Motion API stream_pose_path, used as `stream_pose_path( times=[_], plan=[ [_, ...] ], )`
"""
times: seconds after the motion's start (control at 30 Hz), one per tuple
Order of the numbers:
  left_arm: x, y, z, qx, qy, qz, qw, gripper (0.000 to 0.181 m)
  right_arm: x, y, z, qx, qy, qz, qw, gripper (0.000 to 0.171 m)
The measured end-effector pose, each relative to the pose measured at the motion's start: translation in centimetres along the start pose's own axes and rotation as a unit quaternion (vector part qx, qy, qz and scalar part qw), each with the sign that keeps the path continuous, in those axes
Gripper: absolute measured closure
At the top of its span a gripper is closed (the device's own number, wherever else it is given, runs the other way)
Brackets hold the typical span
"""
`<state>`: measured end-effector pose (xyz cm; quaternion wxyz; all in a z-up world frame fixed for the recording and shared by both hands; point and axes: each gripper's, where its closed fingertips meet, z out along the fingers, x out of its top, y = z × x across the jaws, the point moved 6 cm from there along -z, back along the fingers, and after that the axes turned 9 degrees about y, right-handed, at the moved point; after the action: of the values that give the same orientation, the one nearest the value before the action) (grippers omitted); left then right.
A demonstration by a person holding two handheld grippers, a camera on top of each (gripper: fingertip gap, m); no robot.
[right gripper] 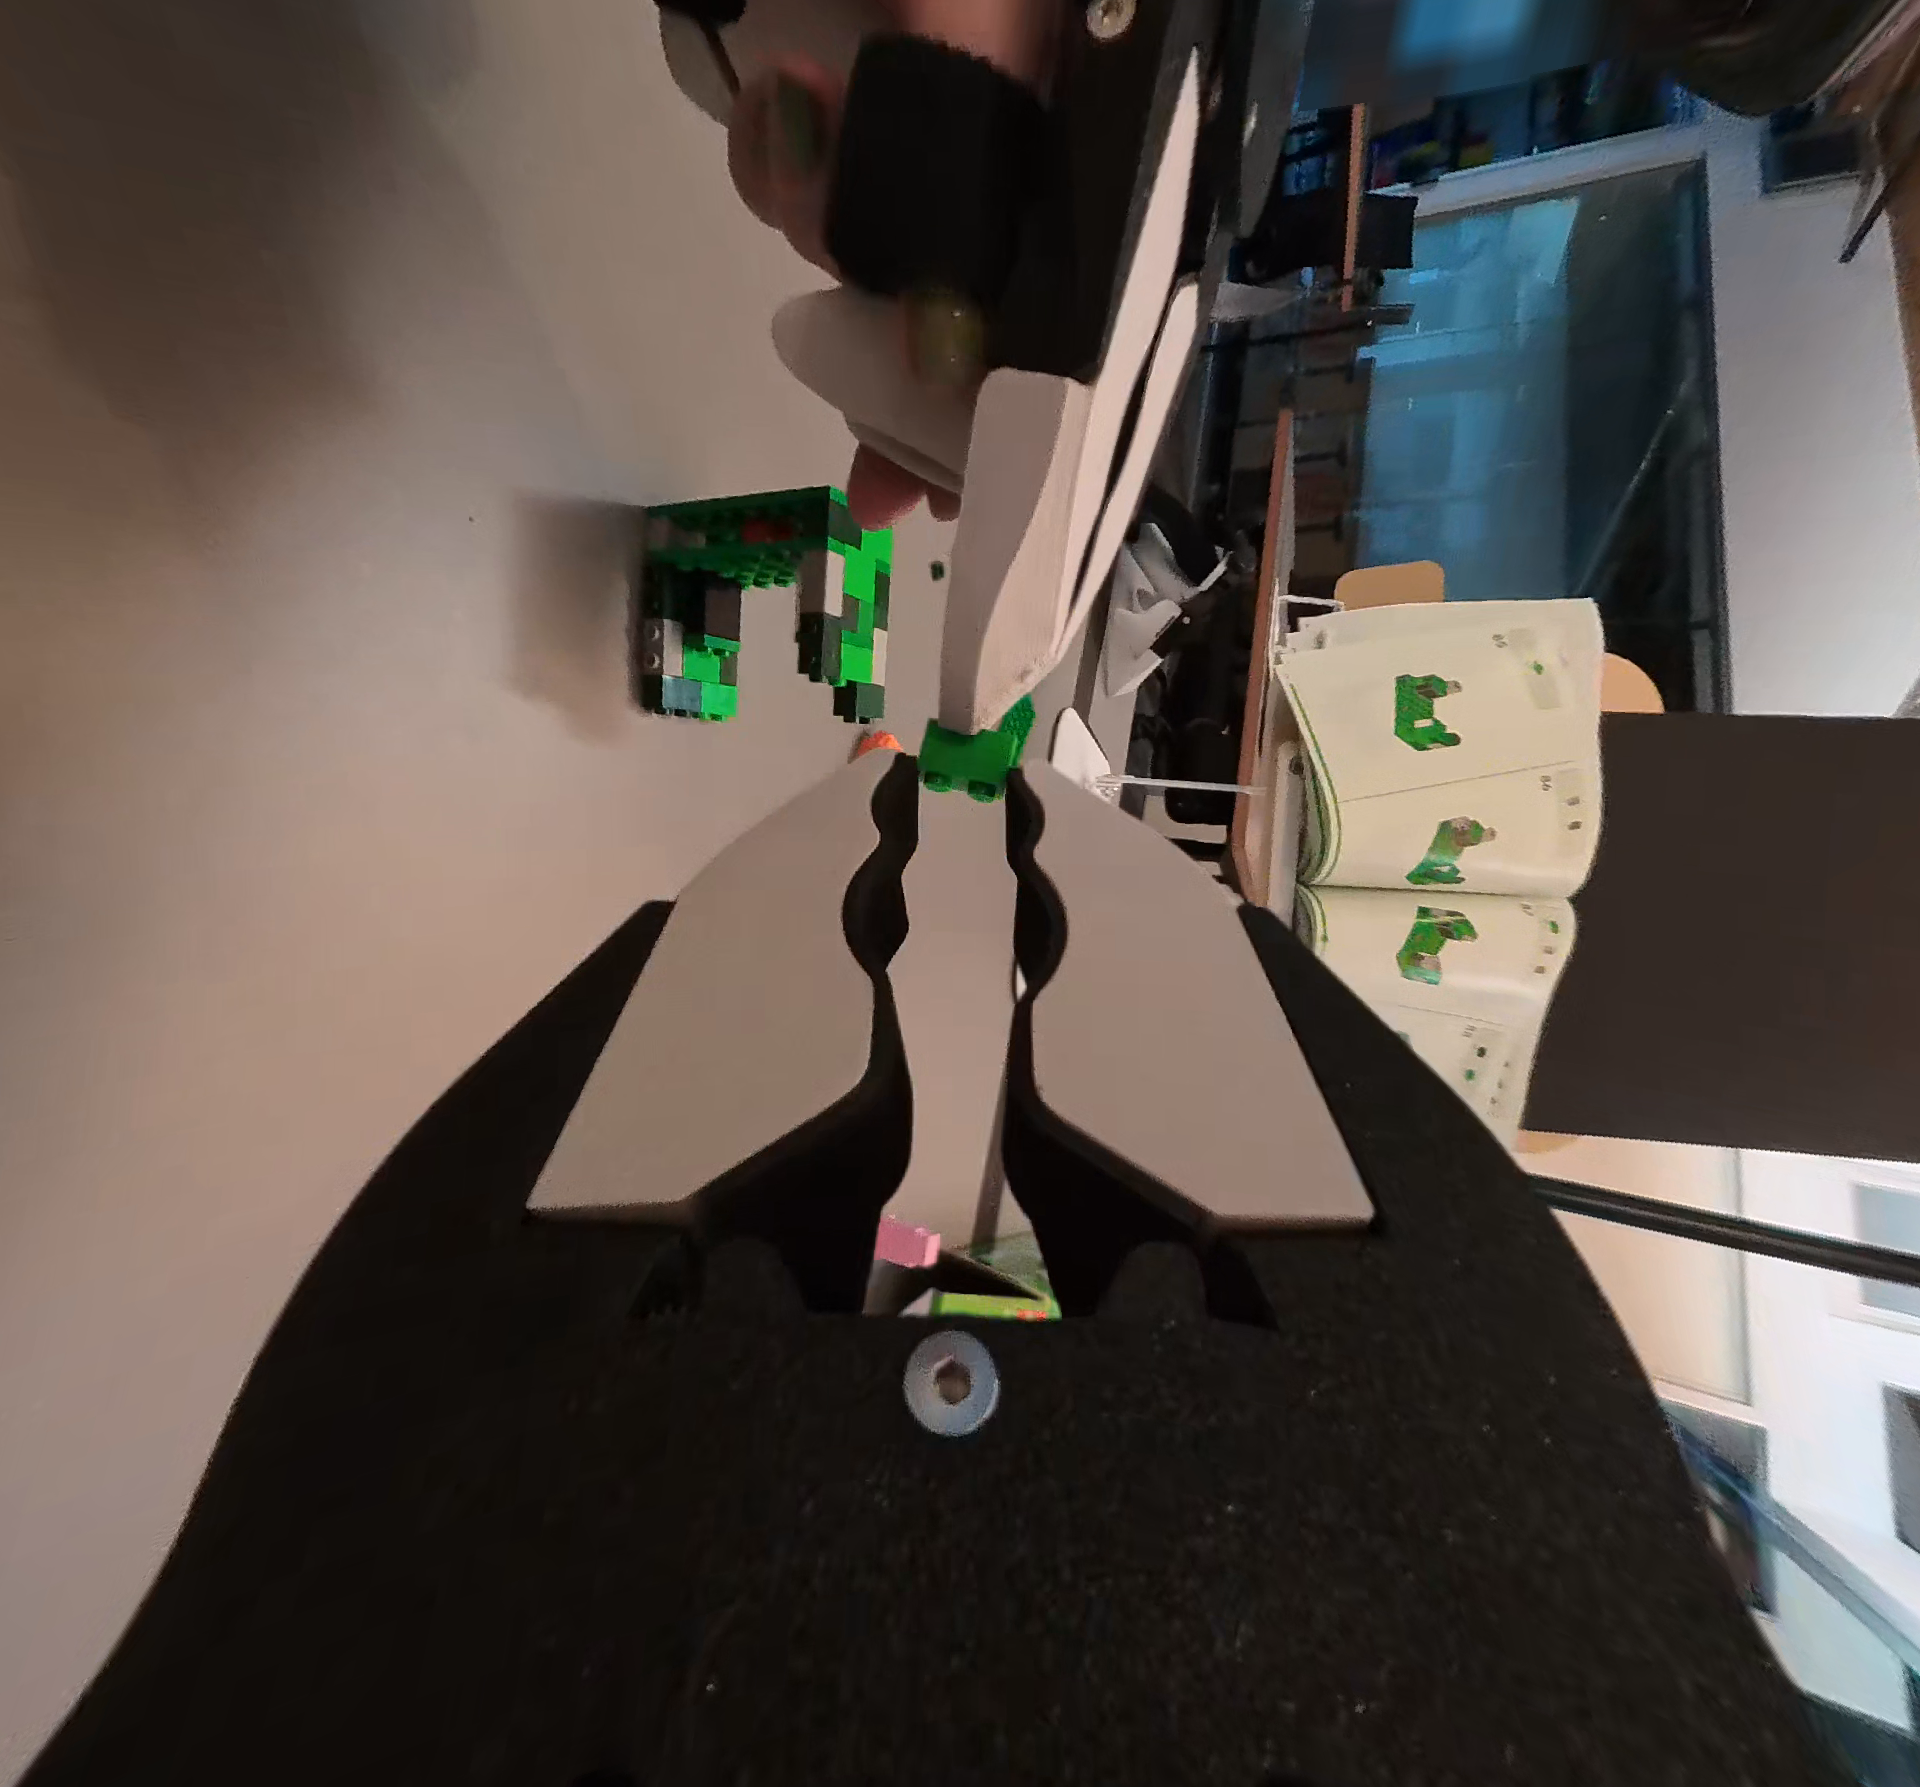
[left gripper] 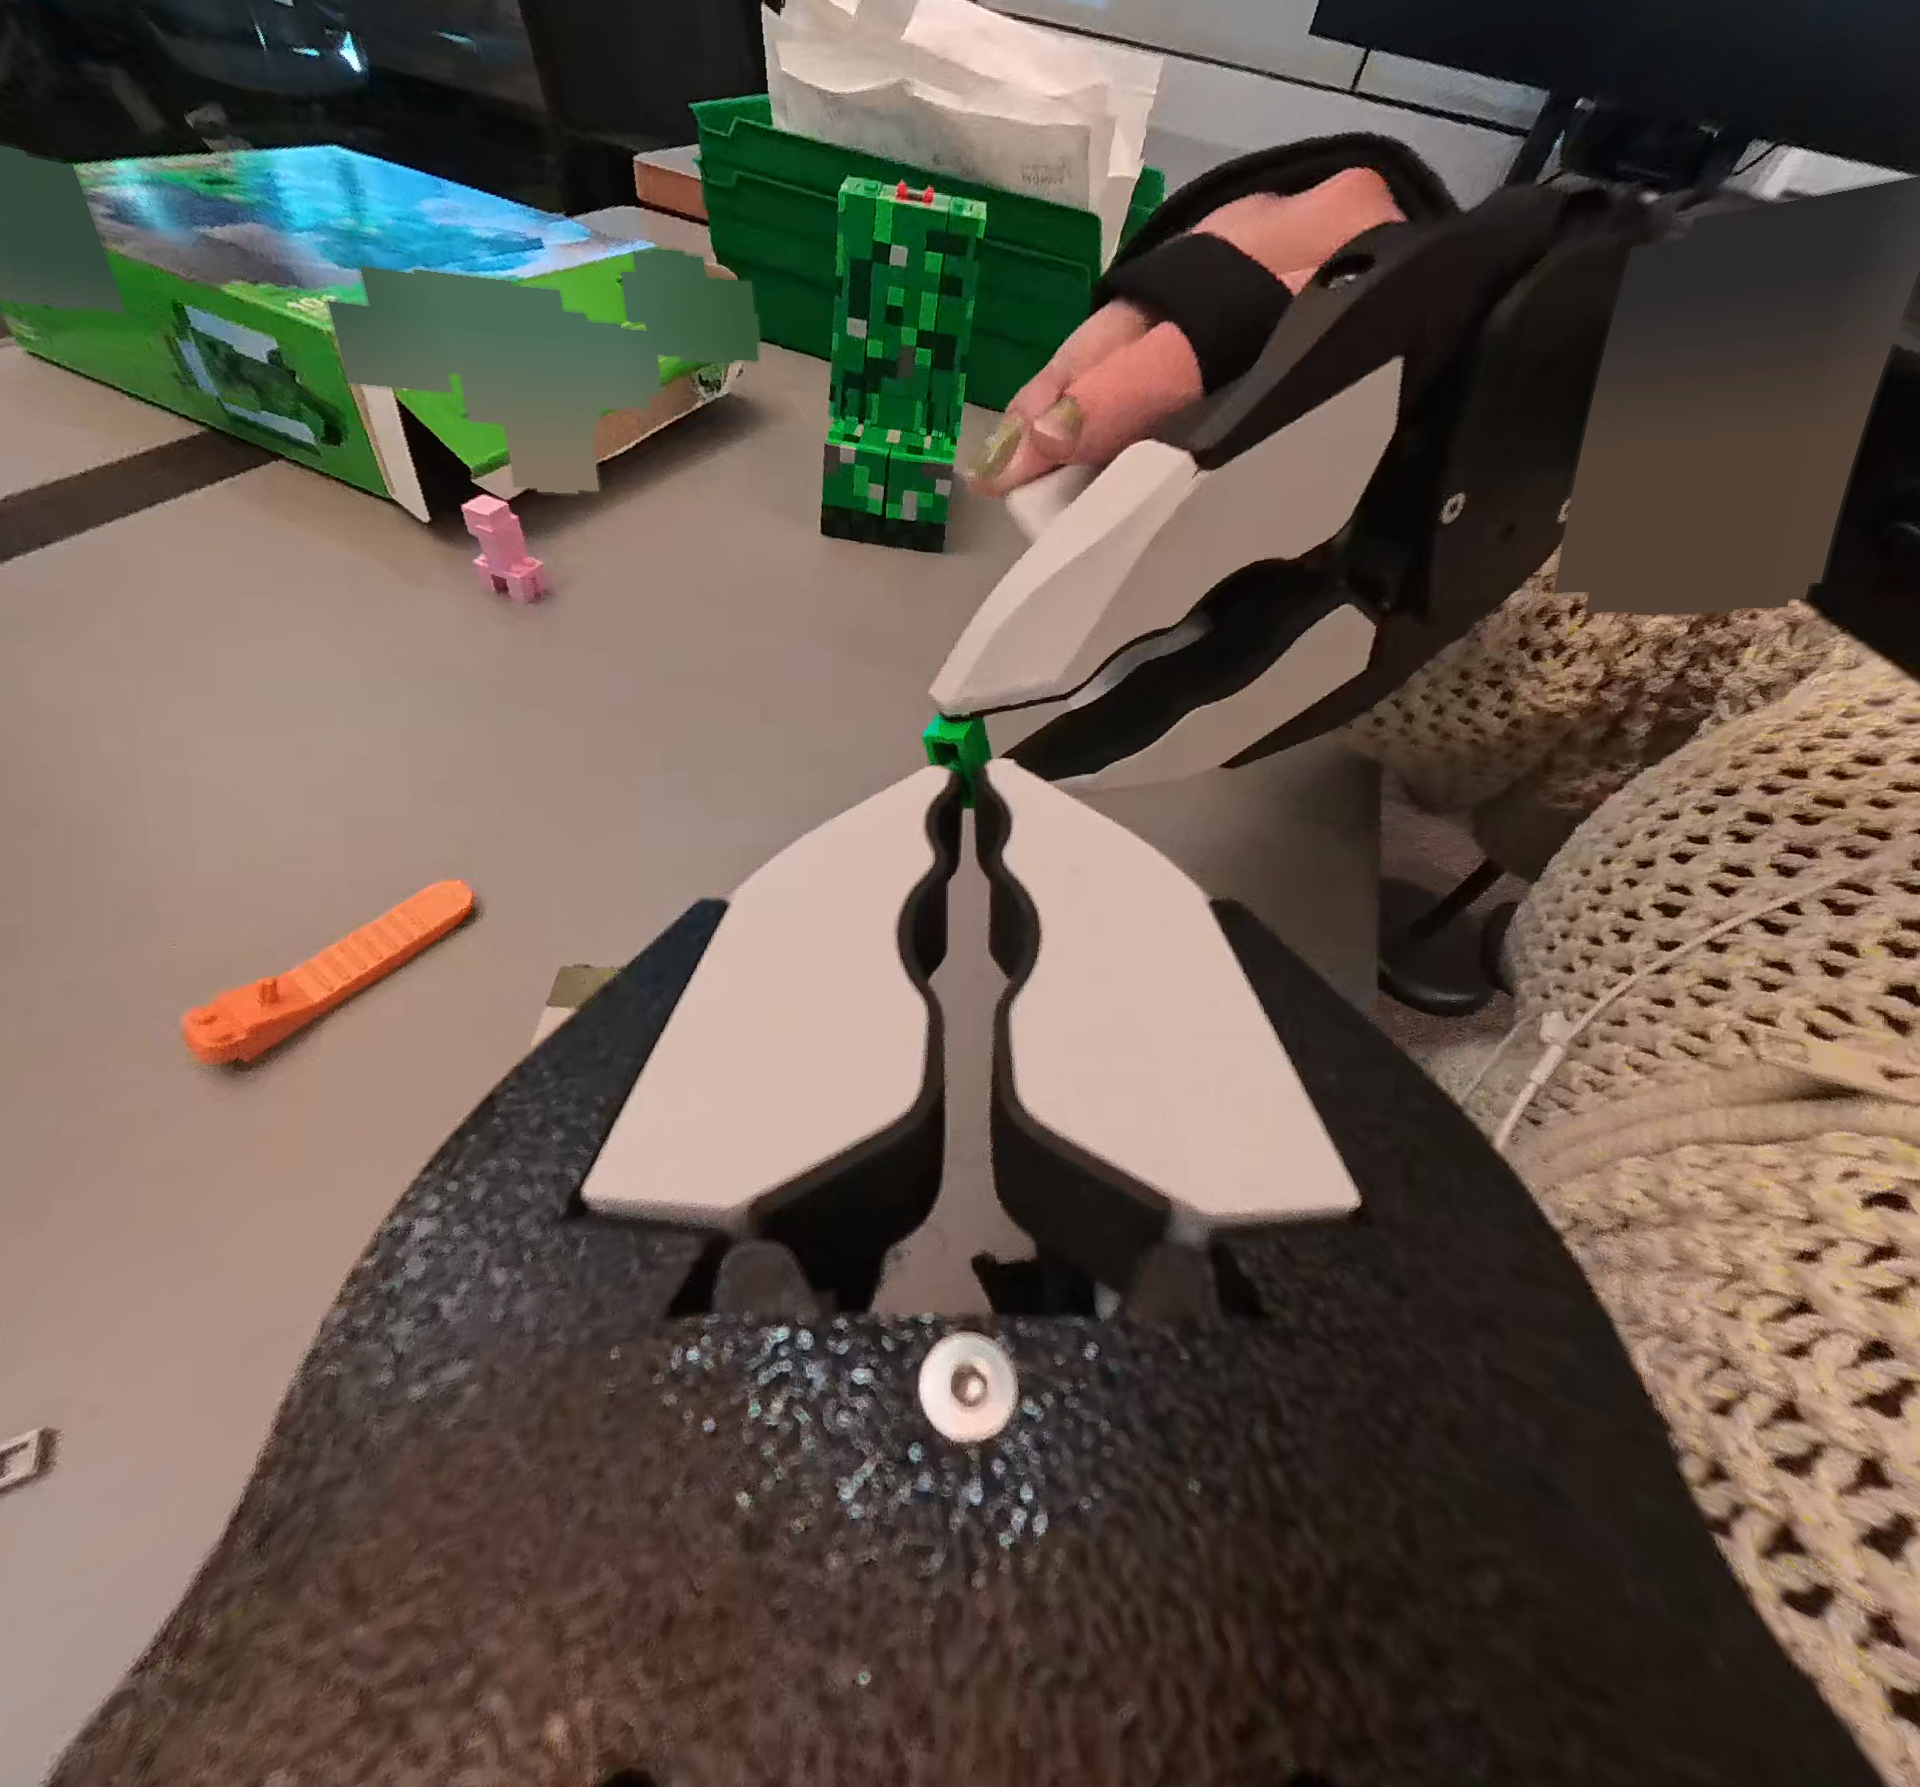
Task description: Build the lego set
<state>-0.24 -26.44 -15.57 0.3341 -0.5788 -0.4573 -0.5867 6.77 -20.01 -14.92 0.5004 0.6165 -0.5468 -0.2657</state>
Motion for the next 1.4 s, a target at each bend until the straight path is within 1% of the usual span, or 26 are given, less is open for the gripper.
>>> stream_pose_path(
  times=[0.07, 0.17, 0.27, 0.3, 0.37, 0.4, 0.43, 0.47, 0.5, 0.53, 0.6, 0.63, 0.67, 0.7, 0.73, 0.8, 0.93, 1.03, 1.2, 1.27, 1.3, 1.33, 1.4],
  plan=[
    [0.0, 0.0, 0.0, 0.000, 0.006, -0.007, 1.000, 0.179, 0.1, 0.1, -0.1, -0.006, -0.005, -0.013, 1.000, 0.155],
    [-0.1, 0.0, 0.1, 0.000, -0.005, -0.011, 1.000, 0.161, 0.6, 0.1, -0.3, -0.011, 0.006, -0.034, 0.999, 0.156],
    [0.2, 0.2, 0.0, -0.015, 0.020, -0.017, 1.000, 0.173, 0.7, 0.3, -0.4, -0.023, -0.002, -0.063, 0.998, 0.155],
    [0.2, 0.2, 0.0, -0.018, 0.024, -0.017, 0.999, 0.173, 0.7, 0.3, -0.4, -0.025, -0.001, -0.066, 0.998, 0.155],
    [0.3, 0.1, -0.1, -0.021, 0.035, -0.023, 0.999, 0.173, 0.6, 0.5, -0.4, -0.031, 0.008, -0.038, 0.999, 0.155],
    [0.4, 0.0, -0.2, -0.022, 0.044, -0.026, 0.998, 0.174, 0.6, 0.6, -0.4, -0.037, 0.019, -0.006, 0.999, 0.155],
    [0.4, 0.0, -0.3, -0.027, 0.054, -0.028, 0.998, 0.174, 0.5, 0.8, -0.5, -0.041, 0.035, 0.045, 0.998, 0.154],
    [0.6, 0.0, -0.5, -0.033, 0.068, -0.033, 0.997, 0.174, 0.3, 1.2, -0.6, -0.044, 0.059, 0.119, 0.990, 0.152],
    [0.8, 0.0, -0.6, -0.042, 0.086, -0.039, 0.995, 0.174, 0.1, 1.5, -0.8, -0.032, 0.099, 0.220, 0.970, 0.150],
    [1.0, 0.1, -0.8, -0.052, 0.104, -0.045, 0.992, 0.174, 0.0, 1.9, -1.0, -0.013, 0.150, 0.329, 0.932, 0.148],
    [1.4, 0.2, -1.1, -0.070, 0.136, -0.054, 0.987, 0.174, -0.5, 2.8, -1.7, 0.013, 0.247, 0.507, 0.826, 0.146],
    [1.6, 0.3, -1.2, -0.079, 0.147, -0.057, 0.984, 0.174, -0.9, 3.1, -1.8, 0.022, 0.271, 0.568, 0.777, 0.146],
    [1.7, 0.3, -1.3, -0.085, 0.157, -0.058, 0.982, 0.174, -1.3, 3.1, -1.8, 0.032, 0.283, 0.608, 0.741, 0.147],
    [1.7, 0.4, -1.3, -0.089, 0.166, -0.056, 0.981, 0.174, -1.4, 3.0, -1.7, 0.044, 0.291, 0.630, 0.719, 0.149],
    [1.8, 0.4, -1.4, -0.092, 0.172, -0.052, 0.979, 0.174, -1.3, 2.7, -1.5, 0.055, 0.293, 0.645, 0.703, 0.151],
    [1.8, 0.5, -1.3, -0.092, 0.177, -0.048, 0.979, 0.174, -1.1, 2.3, -1.2, 0.072, 0.298, 0.666, 0.680, 0.154],
    [1.7, 0.5, -1.0, -0.097, 0.173, -0.051, 0.979, 0.174, -1.1, 2.1, -1.0, 0.076, 0.320, 0.687, 0.648, 0.159],
    [1.5, 0.5, -0.9, -0.098, 0.170, -0.052, 0.979, 0.174, -1.2, 1.8, -0.9, 0.075, 0.323, 0.690, 0.643, 0.163],
    [1.3, 0.3, -0.7, -0.103, 0.170, -0.071, 0.978, 0.174, -1.4, 1.6, -0.8, 0.077, 0.325, 0.699, 0.633, 0.164],
    [1.0, 0.1, -0.8, -0.088, 0.159, -0.062, 0.981, 0.172, -1.7, 1.4, -0.5, 0.075, 0.318, 0.711, 0.622, 0.164],
    [0.8, -0.1, -1.0, -0.074, 0.149, -0.047, 0.985, 0.163, -2.2, 1.2, -0.3, 0.071, 0.308, 0.724, 0.613, 0.164],
    [0.6, -0.4, -1.4, -0.055, 0.139, -0.024, 0.988, 0.155, -2.7, 0.9, 0.0, 0.069, 0.297, 0.739, 0.601, 0.164],
    [0.1, -1.6, -2.6, 0.005, 0.118, 0.039, 0.992, 0.150, -4.2, 0.0, 0.9, 0.065, 0.259, 0.780, 0.565, 0.164]
  ],
)
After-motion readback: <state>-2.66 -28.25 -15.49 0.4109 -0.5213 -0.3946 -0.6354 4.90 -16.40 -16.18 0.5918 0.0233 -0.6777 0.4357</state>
